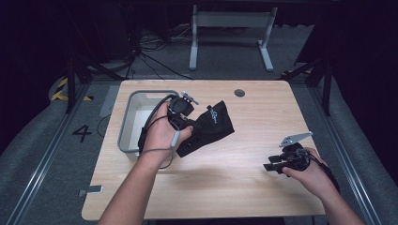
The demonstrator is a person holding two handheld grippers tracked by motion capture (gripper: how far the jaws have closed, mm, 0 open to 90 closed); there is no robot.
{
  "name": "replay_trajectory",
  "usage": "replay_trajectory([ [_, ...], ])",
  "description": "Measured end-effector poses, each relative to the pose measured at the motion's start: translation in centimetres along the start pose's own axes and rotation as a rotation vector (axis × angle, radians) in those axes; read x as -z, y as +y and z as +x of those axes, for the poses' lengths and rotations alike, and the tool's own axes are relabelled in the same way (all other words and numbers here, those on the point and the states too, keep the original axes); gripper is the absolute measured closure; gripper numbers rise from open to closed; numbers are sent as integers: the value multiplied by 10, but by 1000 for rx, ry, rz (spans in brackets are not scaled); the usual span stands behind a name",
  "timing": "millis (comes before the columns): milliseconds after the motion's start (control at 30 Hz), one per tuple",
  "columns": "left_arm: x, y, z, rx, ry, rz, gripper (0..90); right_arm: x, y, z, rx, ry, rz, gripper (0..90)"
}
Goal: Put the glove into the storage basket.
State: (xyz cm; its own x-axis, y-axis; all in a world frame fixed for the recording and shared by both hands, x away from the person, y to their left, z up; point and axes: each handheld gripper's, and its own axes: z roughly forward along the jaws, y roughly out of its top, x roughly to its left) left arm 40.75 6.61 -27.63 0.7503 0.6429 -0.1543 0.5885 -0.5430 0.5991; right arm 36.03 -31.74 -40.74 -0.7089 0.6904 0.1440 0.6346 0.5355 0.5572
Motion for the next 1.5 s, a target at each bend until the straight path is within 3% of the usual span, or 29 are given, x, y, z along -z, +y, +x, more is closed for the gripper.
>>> replay_trajectory([
  [533,8,1,34,92,63,-9,744,1,-8,-1,-18,-11,8,560],
  [700,10,-3,50,155,133,0,743,2,-8,-1,-20,-13,2,560],
  [867,13,-7,60,204,161,-14,743,1,-7,0,-13,-10,5,560],
  [1000,16,-12,74,278,198,-40,743,0,-7,0,-12,-11,8,560],
  [1033,16,-12,74,278,198,-40,743,0,-7,0,-12,-11,8,560],
  [1133,13,-14,84,311,244,-30,743,-1,-7,0,-13,-12,10,558],
  [1333,13,-16,98,380,266,-54,742,-1,-7,-1,-13,-10,14,556],
  [1400,12,-18,106,422,278,-67,742,-1,-8,-1,-15,-11,13,555],
  [1500,11,-19,112,436,303,-63,742,-1,-9,-2,-16,-12,13,553],
])
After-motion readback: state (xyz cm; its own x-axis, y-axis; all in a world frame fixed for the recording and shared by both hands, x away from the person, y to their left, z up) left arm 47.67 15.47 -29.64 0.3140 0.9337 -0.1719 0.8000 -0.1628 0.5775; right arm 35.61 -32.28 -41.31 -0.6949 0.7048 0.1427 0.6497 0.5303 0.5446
